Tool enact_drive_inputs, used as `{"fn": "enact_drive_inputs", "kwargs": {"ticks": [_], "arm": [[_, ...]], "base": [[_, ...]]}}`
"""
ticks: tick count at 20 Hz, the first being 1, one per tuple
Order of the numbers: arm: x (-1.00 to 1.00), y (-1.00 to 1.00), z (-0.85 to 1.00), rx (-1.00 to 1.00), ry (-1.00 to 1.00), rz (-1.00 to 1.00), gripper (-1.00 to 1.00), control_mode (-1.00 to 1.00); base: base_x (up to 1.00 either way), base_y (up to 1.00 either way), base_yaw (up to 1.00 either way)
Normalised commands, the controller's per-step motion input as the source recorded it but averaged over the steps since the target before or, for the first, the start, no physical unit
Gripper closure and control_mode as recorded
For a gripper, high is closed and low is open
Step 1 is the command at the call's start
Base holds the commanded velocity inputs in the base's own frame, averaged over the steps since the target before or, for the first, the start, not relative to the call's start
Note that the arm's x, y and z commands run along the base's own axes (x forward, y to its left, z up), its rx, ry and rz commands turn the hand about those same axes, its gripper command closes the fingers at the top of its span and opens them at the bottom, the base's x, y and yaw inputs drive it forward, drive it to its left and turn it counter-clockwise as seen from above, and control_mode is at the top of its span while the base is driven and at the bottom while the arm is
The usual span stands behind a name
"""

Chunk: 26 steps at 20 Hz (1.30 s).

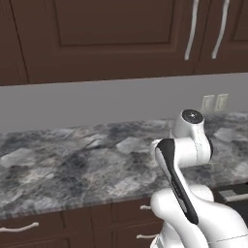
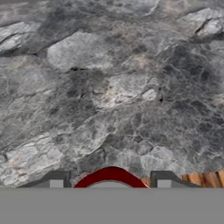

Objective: Four empty soda cans are scattered around the kitchen. Gather all the cans and cluster them next to the stove for recycling.

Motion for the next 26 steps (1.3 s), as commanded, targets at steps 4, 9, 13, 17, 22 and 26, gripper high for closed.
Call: {"fn": "enact_drive_inputs", "kwargs": {"ticks": [4,9,13,17,22,26], "arm": [[0.00,0.00,0.00,0.00,0.00,0.00,1.00,1.00],[0.00,0.00,0.00,0.00,0.00,0.00,1.00,1.00],[0.00,0.00,0.00,0.00,0.00,0.00,1.00,1.00],[0.00,0.00,0.00,0.00,0.00,0.00,1.00,1.00],[0.00,0.00,0.00,0.00,0.00,0.00,1.00,1.00],[0.00,0.00,0.00,0.00,0.00,0.00,1.00,1.00]], "base": [[-0.04,0.68,0.35],[-0.05,0.41,0.45],[0.00,0.29,0.48],[0.00,0.24,0.50],[0.00,0.25,0.50],[0.00,0.24,0.50]]}}
